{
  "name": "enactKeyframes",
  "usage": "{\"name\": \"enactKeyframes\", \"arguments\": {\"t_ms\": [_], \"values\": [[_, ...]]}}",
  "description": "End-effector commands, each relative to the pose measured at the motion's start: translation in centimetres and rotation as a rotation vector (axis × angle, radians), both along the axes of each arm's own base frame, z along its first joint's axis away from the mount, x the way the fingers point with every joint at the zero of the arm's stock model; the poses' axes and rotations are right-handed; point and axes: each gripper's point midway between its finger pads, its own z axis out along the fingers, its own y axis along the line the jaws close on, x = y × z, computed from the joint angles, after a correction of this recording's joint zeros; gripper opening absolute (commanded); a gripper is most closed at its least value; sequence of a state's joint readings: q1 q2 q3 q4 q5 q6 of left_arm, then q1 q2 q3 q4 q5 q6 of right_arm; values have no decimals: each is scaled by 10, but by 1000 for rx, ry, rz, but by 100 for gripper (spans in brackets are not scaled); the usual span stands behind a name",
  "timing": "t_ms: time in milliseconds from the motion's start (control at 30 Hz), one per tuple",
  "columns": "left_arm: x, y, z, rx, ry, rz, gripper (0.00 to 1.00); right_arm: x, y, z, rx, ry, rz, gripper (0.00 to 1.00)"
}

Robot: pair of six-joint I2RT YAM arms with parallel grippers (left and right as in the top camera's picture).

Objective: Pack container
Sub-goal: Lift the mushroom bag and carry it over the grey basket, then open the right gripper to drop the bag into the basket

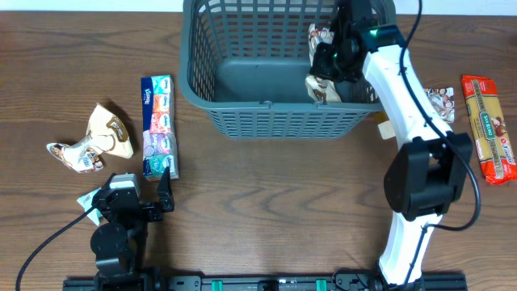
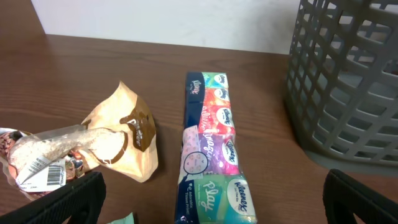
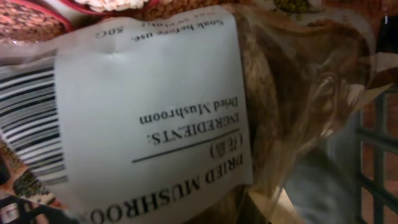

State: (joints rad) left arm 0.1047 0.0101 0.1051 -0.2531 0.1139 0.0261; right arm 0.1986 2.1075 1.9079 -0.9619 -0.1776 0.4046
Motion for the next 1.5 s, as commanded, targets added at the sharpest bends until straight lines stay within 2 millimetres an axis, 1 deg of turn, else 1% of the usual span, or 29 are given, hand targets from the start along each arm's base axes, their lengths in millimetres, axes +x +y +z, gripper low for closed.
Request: {"name": "enactKeyframes", "arguments": {"t_ms": [0,133,200,267,300,367,400,433,467,500,533,567,667,733,800,867,933,1000,1067,1100,1167,1200,1233,1267,1333,1367,1400,1467], "values": [[0,0,-11,-7,21,-3,99,1,0,-9,-28,9,21,1],[0,0,-11,-6,21,-4,99,0,0,-20,-36,35,30,1],[0,0,-11,-7,21,-4,99,0,0,-21,-39,34,34,1],[0,0,-11,-7,21,-4,99,0,-2,-21,-45,33,32,5],[0,0,-11,-6,21,-4,99,0,-2,-21,-46,33,34,13],[0,0,-11,-7,22,-3,99,-1,-2,-21,-47,35,35,35],[0,0,-11,-7,21,-4,99,-1,-2,-21,-47,36,35,45],[0,0,-11,-6,22,-4,99,-1,-2,-21,-46,36,35,51],[0,0,-11,-7,21,-3,99,-1,-2,-21,-47,37,35,61],[0,0,-11,-7,21,-3,98,-1,-2,-21,-47,37,35,75],[0,0,-11,-7,21,-3,99,-1,-2,-21,-47,37,35,82],[0,0,-11,-7,21,-4,99,-1,-2,-21,-46,37,35,86],[0,0,-11,-6,21,-4,99,-1,-2,-21,-46,36,36,91],[0,0,-11,-6,22,-4,99,0,-1,-20,-43,32,41,91],[0,0,-11,-6,22,-4,99,2,4,-13,-21,18,66,91],[0,0,-11,-7,21,-3,99,5,9,0,2,-8,98,91],[0,0,-11,-6,21,-4,99,12,11,22,6,-50,109,91],[0,0,-11,-7,21,-4,98,20,12,58,10,-120,120,91],[0,0,-11,-6,21,-4,98,27,12,99,18,-201,117,92],[0,0,-11,-7,21,-4,99,30,11,122,21,-249,112,94],[0,0,-11,-7,22,-4,99,35,0,181,26,-378,59,99],[0,0,-11,-6,22,-4,99,36,-15,217,14,-459,-16,99],[0,0,-11,-7,22,-4,99,35,-23,233,10,-497,-57,99],[0,0,-11,-6,21,-4,99,33,-36,257,4,-552,-114,99],[0,0,-11,-6,21,-4,99,24,-63,296,-5,-648,-225,99],[0,0,-11,-7,21,-4,99,16,-83,312,-14,-681,-313,99],[0,0,-11,-7,22,-4,99,8,-101,323,-23,-701,-399,99],[0,0,-11,-7,21,-3,99,-13,-144,335,-48,-714,-612,99]]}}
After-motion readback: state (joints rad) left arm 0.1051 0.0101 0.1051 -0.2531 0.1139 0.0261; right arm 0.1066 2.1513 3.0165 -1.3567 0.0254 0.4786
